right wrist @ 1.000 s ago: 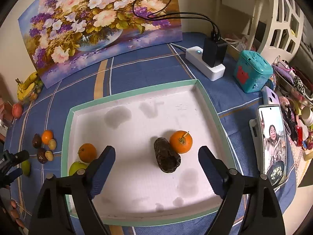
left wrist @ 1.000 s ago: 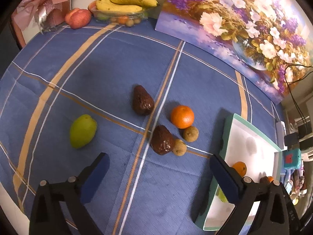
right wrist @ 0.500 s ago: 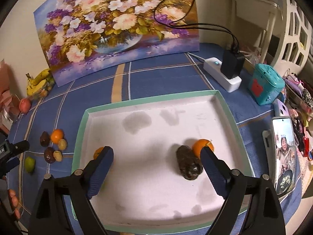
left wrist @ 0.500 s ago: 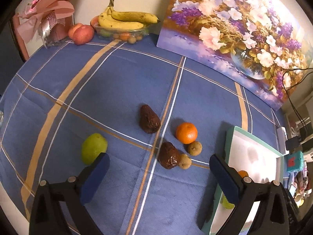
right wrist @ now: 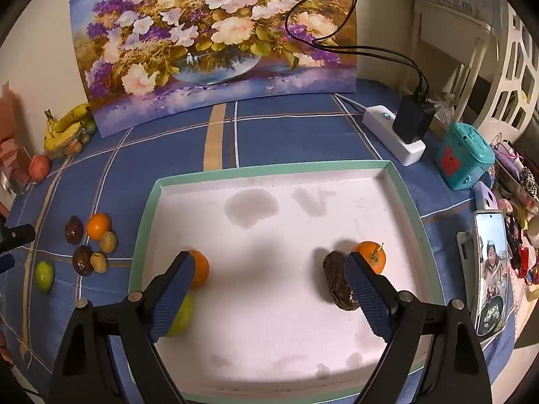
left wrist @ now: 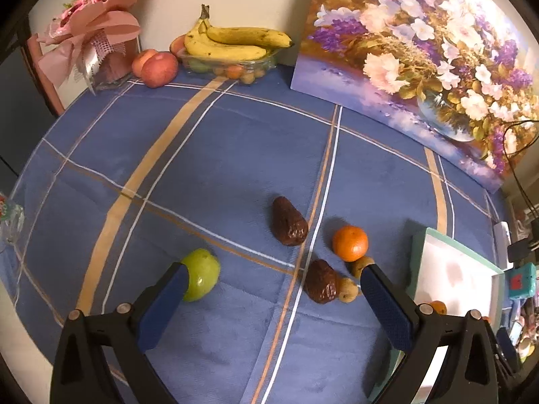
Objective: Organize fruits
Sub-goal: 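Withdraw both open tools from the tray toward the remaining fruit, then grasp a green pear-like fruit with the left tool while the right tool grasps a small round brown fruit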
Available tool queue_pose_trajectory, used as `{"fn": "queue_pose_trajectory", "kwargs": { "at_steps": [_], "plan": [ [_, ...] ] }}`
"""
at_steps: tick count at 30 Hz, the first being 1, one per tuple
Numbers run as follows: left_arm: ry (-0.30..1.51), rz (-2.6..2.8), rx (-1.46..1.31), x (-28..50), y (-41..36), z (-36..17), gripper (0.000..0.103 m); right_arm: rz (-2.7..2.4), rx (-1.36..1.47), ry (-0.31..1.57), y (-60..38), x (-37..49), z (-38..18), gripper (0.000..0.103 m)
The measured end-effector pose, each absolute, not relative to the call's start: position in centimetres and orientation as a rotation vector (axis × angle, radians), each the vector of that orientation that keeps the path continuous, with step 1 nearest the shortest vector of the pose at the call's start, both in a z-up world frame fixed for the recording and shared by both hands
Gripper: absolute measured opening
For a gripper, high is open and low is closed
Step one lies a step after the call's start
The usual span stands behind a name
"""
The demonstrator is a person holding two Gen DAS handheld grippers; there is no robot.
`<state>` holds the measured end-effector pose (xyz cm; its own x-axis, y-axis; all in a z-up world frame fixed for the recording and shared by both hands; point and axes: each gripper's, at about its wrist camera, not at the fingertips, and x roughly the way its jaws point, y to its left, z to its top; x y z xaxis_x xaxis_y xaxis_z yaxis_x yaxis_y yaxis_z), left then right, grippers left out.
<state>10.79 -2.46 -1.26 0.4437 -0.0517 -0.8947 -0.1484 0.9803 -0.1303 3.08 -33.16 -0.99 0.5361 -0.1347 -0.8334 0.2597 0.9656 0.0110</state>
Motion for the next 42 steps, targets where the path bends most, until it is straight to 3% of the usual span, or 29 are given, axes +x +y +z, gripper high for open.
{"fn": "queue_pose_trajectory", "kwargs": {
  "at_steps": [10, 19, 33, 42],
  "plan": [
    [1.129, 0.043, -0.282, 12.0, 0.9, -2.2, 0.103, -0.211, 0.116, 1.003, -30.9, 4.0, -1.6, 0.091],
    [1.004, 0.056, -0.238, 12.3, 4.4, -1.3, 0.103, -0.183, 0.162, 0.949, -28.5, 4.8, -1.0, 0.091],
    [0.932, 0.024, -0.406, 12.2, 10.6, -0.8, 0.103, -0.026, 0.225, 0.915, -22.7, 8.2, 1.4, 0.091],
    [1.05, -0.018, -0.449, 12.7, 9.5, -2.3, 0.102, 0.119, 0.24, 0.962, -18.9, 11.1, 1.1, 0.089]
  ]
}}
